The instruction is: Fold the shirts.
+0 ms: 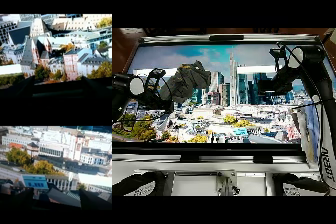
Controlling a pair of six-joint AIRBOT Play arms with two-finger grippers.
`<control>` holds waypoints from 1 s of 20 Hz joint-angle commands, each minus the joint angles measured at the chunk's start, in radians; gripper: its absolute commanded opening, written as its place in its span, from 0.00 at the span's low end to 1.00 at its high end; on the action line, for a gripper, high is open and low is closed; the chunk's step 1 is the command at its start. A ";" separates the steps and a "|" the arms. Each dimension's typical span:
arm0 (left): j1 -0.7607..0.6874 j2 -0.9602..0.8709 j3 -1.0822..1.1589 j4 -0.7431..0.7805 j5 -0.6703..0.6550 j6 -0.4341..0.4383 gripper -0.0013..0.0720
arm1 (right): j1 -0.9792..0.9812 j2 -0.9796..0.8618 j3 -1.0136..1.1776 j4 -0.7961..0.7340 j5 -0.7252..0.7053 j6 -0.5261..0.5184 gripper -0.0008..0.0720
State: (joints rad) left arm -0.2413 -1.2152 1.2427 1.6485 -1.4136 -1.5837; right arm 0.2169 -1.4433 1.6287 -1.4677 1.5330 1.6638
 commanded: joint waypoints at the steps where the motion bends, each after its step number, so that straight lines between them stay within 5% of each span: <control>1: 0.000 0.001 0.000 0.000 0.000 0.000 0.98 | 0.001 -0.001 0.001 0.000 0.000 0.000 0.93; 16: 0.000 0.000 -0.002 -0.010 0.013 -0.002 0.98 | 0.001 -0.001 0.001 0.000 -0.051 0.000 0.93; 20: 0.000 -0.026 -0.004 -0.011 0.134 -0.124 0.98 | 0.000 -0.001 0.001 0.000 -0.043 -0.008 0.94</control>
State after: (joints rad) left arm -0.2413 -1.2259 1.2392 1.6413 -1.3403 -1.6241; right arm 0.2169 -1.4433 1.6291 -1.4673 1.5013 1.6630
